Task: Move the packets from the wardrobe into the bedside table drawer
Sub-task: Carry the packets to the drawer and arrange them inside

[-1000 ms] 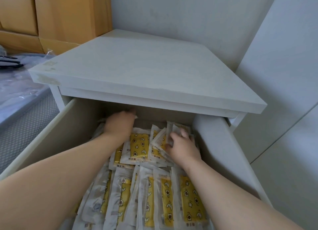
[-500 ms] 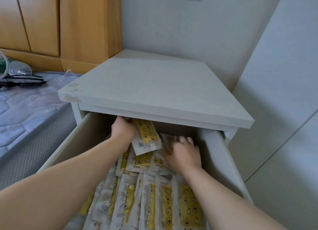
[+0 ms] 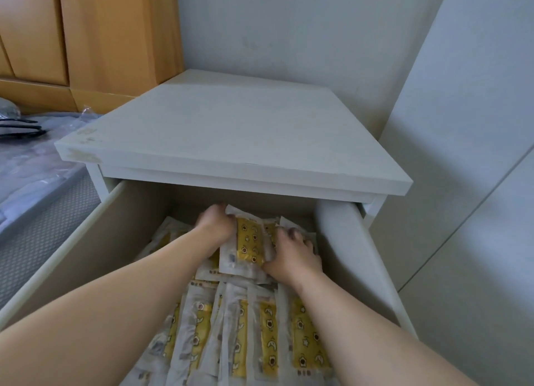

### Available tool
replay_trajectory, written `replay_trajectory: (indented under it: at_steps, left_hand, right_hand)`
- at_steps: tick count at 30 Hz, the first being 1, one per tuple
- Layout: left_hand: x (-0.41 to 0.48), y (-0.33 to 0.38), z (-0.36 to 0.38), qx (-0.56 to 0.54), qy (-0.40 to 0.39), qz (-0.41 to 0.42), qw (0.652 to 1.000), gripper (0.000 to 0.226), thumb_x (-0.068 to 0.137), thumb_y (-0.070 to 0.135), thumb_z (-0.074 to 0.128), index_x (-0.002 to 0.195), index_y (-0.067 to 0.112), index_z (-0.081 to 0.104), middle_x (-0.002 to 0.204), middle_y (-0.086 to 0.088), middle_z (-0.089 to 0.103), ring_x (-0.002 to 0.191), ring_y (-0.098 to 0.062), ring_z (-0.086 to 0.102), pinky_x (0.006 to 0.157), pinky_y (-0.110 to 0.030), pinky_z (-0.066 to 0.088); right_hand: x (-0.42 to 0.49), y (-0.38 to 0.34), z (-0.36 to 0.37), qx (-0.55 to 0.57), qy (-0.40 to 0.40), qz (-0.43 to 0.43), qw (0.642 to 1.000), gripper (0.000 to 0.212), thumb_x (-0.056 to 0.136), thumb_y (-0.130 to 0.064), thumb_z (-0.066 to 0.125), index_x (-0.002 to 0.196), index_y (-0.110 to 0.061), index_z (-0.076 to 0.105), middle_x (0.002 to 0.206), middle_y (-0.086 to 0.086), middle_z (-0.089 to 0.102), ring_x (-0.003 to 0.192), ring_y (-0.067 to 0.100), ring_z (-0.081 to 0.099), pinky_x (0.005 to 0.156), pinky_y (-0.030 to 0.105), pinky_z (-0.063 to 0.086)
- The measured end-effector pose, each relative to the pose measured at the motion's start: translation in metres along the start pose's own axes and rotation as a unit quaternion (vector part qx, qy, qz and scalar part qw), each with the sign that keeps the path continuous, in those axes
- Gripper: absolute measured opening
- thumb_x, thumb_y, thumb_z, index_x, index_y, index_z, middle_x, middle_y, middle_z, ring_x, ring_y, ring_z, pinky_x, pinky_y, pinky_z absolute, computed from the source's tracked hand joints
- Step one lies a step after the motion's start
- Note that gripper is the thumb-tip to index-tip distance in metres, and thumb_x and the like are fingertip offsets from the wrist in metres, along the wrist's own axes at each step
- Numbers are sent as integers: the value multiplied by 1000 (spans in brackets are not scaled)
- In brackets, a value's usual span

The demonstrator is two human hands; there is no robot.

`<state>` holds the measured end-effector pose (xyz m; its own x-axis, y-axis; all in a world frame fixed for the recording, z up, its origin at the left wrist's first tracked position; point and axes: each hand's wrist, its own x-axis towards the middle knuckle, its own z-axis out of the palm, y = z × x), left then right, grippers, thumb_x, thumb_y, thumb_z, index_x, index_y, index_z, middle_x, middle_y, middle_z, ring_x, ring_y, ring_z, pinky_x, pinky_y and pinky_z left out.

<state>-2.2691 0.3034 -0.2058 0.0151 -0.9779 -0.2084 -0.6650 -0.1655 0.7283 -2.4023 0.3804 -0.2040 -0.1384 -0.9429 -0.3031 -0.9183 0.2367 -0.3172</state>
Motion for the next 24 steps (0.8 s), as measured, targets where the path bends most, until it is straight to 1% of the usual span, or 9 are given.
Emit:
replay_trajectory:
  at_steps: [4, 7, 10, 12, 15, 17, 19, 21, 24]
  left_hand:
    - [4, -4, -4, 22, 36, -14, 999, 30, 100, 17, 39, 128, 9, 48, 98, -7, 51, 81, -15, 51, 61, -22, 40]
    - [8, -4, -10, 63, 68, -3, 996, 28, 100, 15, 40, 124, 11, 52, 86, -4, 49, 76, -14, 51, 64, -25, 42]
    - [10, -2, -17, 105, 86, 13, 991, 27, 100, 17, 38, 121, 13, 54, 78, -1, 47, 75, -15, 51, 67, -29, 43]
    - [8, -1, -19, 136, 73, 35, 987, 30, 100, 16, 37, 126, 16, 52, 90, -3, 53, 79, -15, 52, 67, -28, 43]
    - [3, -2, -19, 137, 42, 69, 987, 36, 101, 17, 37, 135, 16, 47, 114, -9, 57, 88, -17, 52, 71, -28, 44]
    - [2, -3, -19, 109, 31, 91, 989, 36, 101, 19, 38, 135, 15, 47, 114, -9, 57, 87, -16, 52, 70, -26, 43]
    - [1, -5, -20, 88, 31, 110, 989, 35, 101, 21, 39, 133, 12, 49, 110, -9, 58, 84, -14, 51, 68, -24, 42]
    - [0, -7, -19, 66, 35, 113, 991, 34, 101, 20, 40, 132, 11, 50, 108, -8, 57, 82, -11, 50, 64, -20, 39]
    - [-4, -8, -13, 37, 28, 105, 993, 32, 100, 20, 41, 129, 10, 52, 107, -8, 57, 89, -15, 52, 71, -25, 41]
  right_hand:
    - [2, 3, 1, 14, 25, 20, 999, 65, 90, -23, 58, 144, -26, 22, 152, 8, 22, 133, 36, 34, 95, 45, 45]
    - [0, 3, -1, 14, 67, 17, 998, 57, 93, -15, 48, 143, -27, 23, 149, 11, 26, 127, 35, 40, 88, 43, 48]
    - [-1, 1, -1, -5, 61, -20, 998, 64, 94, -2, 39, 145, -35, 21, 159, 4, 0, 141, 40, 17, 100, 47, 41]
    - [0, -1, 0, -45, 29, -59, 997, 70, 93, 0, 39, 147, -40, 19, 159, -2, -12, 145, 39, -1, 110, 52, 28]
    - [5, -4, 1, -109, -13, -102, 989, 70, 93, -4, 40, 147, -43, 19, 159, -5, -16, 145, 35, -11, 114, 57, 14]
    - [8, -6, 1, -128, -31, -100, 986, 71, 92, -3, 41, 147, -43, 20, 158, -6, -17, 145, 33, -14, 114, 58, 11]
    - [10, -7, -1, -132, -45, -85, 987, 70, 91, -3, 44, 145, -43, 25, 158, -5, -16, 144, 34, -15, 114, 58, 13]
    - [8, -7, -2, -133, -30, -76, 988, 60, 92, -9, 47, 142, -40, 35, 159, -3, -10, 145, 35, -11, 113, 54, 20]
    - [1, -5, -5, -94, -1, -51, 994, 51, 93, -14, 51, 137, -37, 42, 159, -2, -2, 145, 37, -3, 109, 49, 32]
